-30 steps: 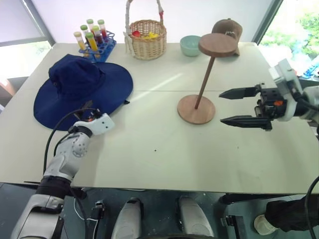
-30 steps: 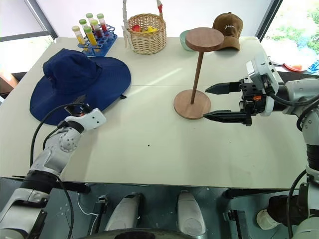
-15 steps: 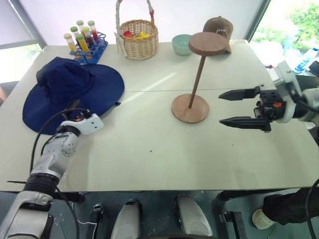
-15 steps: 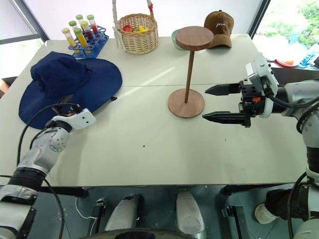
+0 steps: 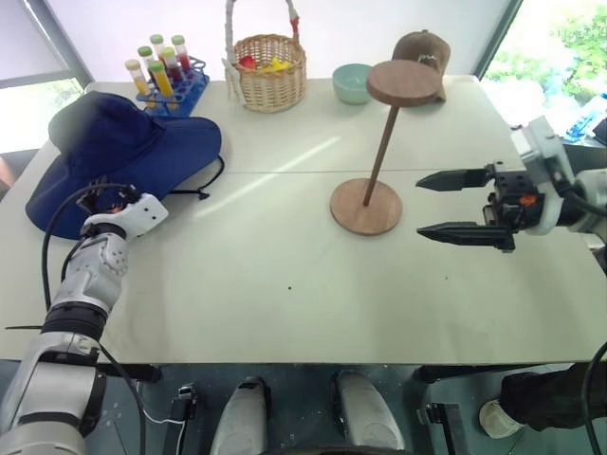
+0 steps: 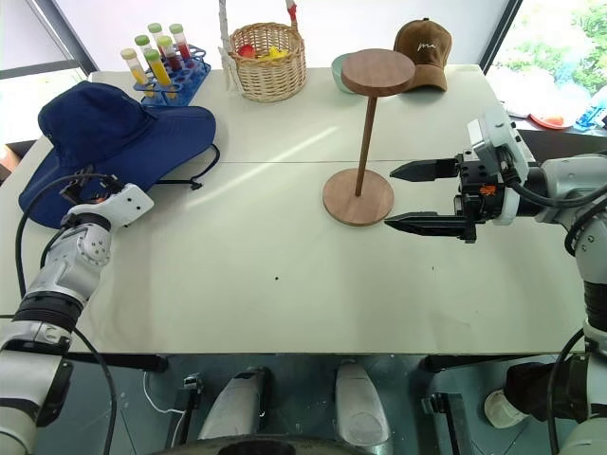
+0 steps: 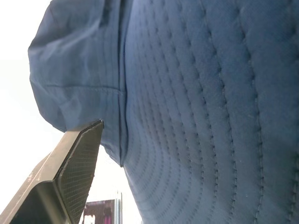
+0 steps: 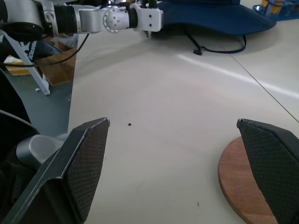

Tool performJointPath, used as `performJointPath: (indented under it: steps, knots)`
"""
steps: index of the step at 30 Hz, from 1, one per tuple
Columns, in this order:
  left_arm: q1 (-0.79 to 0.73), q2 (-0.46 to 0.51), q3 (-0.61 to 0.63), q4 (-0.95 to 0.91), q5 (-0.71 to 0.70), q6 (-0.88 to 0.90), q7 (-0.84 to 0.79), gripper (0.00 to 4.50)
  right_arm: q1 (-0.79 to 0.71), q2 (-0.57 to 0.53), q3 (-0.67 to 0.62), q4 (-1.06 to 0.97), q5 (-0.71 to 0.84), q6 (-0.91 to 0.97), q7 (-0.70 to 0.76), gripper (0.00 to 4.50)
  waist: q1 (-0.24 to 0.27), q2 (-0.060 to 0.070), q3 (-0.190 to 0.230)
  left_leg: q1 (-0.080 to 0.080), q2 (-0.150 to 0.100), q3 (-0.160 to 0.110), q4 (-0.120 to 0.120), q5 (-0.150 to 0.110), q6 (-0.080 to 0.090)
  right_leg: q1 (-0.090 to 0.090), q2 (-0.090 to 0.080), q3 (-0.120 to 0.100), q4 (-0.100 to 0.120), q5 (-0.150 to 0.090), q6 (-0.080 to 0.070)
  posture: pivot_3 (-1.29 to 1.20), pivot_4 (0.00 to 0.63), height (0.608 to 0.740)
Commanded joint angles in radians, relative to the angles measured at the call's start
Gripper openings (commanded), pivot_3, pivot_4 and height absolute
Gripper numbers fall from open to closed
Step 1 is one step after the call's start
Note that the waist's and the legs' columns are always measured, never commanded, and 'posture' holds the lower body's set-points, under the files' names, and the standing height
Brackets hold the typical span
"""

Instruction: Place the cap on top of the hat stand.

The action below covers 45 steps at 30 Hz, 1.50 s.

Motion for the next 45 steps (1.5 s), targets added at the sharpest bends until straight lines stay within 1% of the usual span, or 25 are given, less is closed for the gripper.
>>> performJointPath:
  steps: [1, 3, 8, 9, 12, 17, 21, 24, 27, 30, 33, 36, 40, 43, 45]
  knots:
    - [-0.012, 0.008, 0.003, -0.019, -0.017, -0.035, -0.001, 3.93, -0.014, -0.015, -0.034, -0.025, 0.019, -0.006, -0.002, 4.5, 0.003, 0.0, 0.0, 0.0, 0.0, 0.0, 0.0, 0.0, 0.0, 0.0, 0.0, 0.0, 0.0, 0.0, 0.0, 0.0, 0.15, 0.74]
    - [-0.003, 0.011, 0.0, -0.031, -0.017, -0.041, -0.003, 3.11, -0.014, -0.017, -0.037, -0.025, 0.02, -0.006, -0.002, 4.5, 0.008, 0.0, 0.0, 0.0, 0.0, 0.0, 0.0, 0.0, 0.0, 0.0, 0.0, 0.0, 0.0, 0.0, 0.0, 0.0, 0.15, 0.74]
    - [0.037, 0.031, 0.005, -0.107, -0.017, -0.045, -0.015, 0.43, -0.031, -0.014, -0.04, -0.013, 0.02, -0.007, -0.009, 4.5, 0.011, 0.0, 0.0, 0.0, 0.0, 0.0, 0.0, 0.0, 0.0, 0.0, 0.0, 0.0, 0.0, 0.0, 0.0, 0.0, 0.15, 0.74]
    - [0.047, 0.037, 0.009, -0.13, -0.017, -0.04, -0.021, 0.03, -0.04, -0.011, -0.043, -0.006, 0.022, -0.003, -0.016, 4.5, 0.011, 0.0, 0.0, 0.0, 0.0, 0.0, 0.0, 0.0, 0.0, 0.0, 0.0, 0.0, 0.0, 0.0, 0.0, 0.0, 0.15, 0.74]
    - [0.071, 0.055, 0.024, -0.195, -0.021, -0.013, -0.04, 0.03, -0.078, -0.007, -0.062, 0.02, 0.064, 0.051, -0.034, 4.5, 0.011, 0.0, 0.0, -0.001, 0.0, 0.0, 0.0, 0.0, 0.0, 0.0, 0.0, 0.0, 0.0, 0.0, 0.0, 0.0, 0.15, 0.74]
    - [0.106, 0.098, 0.062, -0.328, -0.037, 0.025, -0.093, 0.03, -0.091, -0.004, -0.067, 0.025, 0.036, 0.006, -0.061, 4.5, 0.011, 0.0, 0.0, -0.001, 0.0, 0.0, 0.0, 0.0, 0.0, 0.0, 0.0, 0.0, 0.0, 0.0, 0.0, 0.0, 0.15, 0.74]
    - [0.105, 0.151, 0.121, -0.486, -0.05, 0.064, -0.16, 0.03, -0.087, -0.008, -0.065, 0.034, 0.019, -0.022, -0.064, 4.5, 0.012, 0.0, 0.0, -0.002, 0.0, 0.0, 0.0, 0.0, 0.0, -0.001, 0.0, 0.0, -0.001, 0.0, 0.0, 0.0, 0.15, 0.74]
    - [0.043, 0.174, 0.164, -0.562, -0.075, 0.113, -0.218, 0.03, -0.099, -0.011, -0.069, 0.051, 0.016, -0.034, -0.065, 4.5, 0.012, -0.001, 0.0, -0.003, 0.0, 0.0, 0.0, 0.0, 0.0, -0.002, 0.0, 0.0, -0.001, 0.0, 0.0, 0.0, 0.15, 0.74]
    - [-0.078, 0.191, 0.18, -0.586, -0.086, 0.155, -0.27, 0.03, -0.118, -0.009, -0.076, 0.069, 0.018, -0.037, -0.071, 4.5, 0.011, -0.001, 0.001, -0.004, 0.0, 0.0, 0.001, 0.0, 0.0, -0.002, 0.0, -0.001, -0.001, 0.0, 0.0, 0.0, 0.15, 0.74]
    - [-0.227, 0.193, 0.163, -0.549, -0.084, 0.188, -0.303, 0.03, -0.123, -0.005, -0.073, 0.079, 0.009, -0.052, -0.071, 4.5, 0.009, -0.001, 0.001, -0.004, 0.0, 0.0, 0.0, 0.0, 0.0, -0.002, 0.0, 0.0, -0.002, 0.0, 0.0, 0.0, 0.15, 0.74]
    - [-0.33, 0.179, 0.145, -0.507, -0.082, 0.198, -0.318, 0.03, -0.124, -0.003, -0.07, 0.087, 0.001, -0.069, -0.074, 4.5, 0.005, -0.001, 0.001, -0.005, 0.0, 0.0, 0.0, 0.0, 0.0, -0.002, 0.0, 0.0, -0.003, 0.0, 0.001, 0.0, 0.15, 0.74]
    - [-0.474, 0.128, 0.119, -0.433, -0.094, 0.204, -0.327, 0.03, -0.134, -0.007, -0.074, 0.099, -0.001, -0.076, -0.075, 4.5, 0.008, -0.001, 0.001, -0.005, 0.0, 0.0, -0.001, 0.0, 0.0, -0.003, 0.0, -0.001, -0.003, 0.0, 0.001, 0.0, 0.15, 0.74]
    - [-0.605, 0.062, 0.078, -0.306, -0.088, 0.179, -0.306, 0.03, -0.139, -0.012, -0.081, 0.107, -0.003, -0.081, -0.076, 4.5, 0.009, -0.001, 0.001, -0.009, 0.0, 0.0, 0.001, 0.0, 0.0, -0.005, 0.0, -0.001, -0.003, 0.0, 0.001, 0.0, 0.15, 0.74]
    - [-0.724, -0.007, 0.038, -0.152, -0.083, 0.143, -0.272, 0.03, -0.129, -0.024, -0.099, 0.092, 0.007, -0.073, -0.075, 4.5, 0.01, -0.001, 0.001, -0.013, 0.0, 0.0, 0.004, 0.0, 0.0, -0.007, 0.0, -0.002, -0.003, 0.0, 0.002, 0.0, 0.15, 0.74]
    - [-0.779, -0.036, 0.022, -0.069, -0.084, 0.115, -0.255, 0.03, -0.12, -0.033, -0.112, 0.08, 0.018, -0.064, -0.074, 4.5, 0.01, -0.001, 0.001, -0.015, 0.0, -0.001, 0.006, 0.0, 0.0, -0.008, 0.0, -0.002, -0.003, 0.001, 0.003, 0.0, 0.15, 0.74]
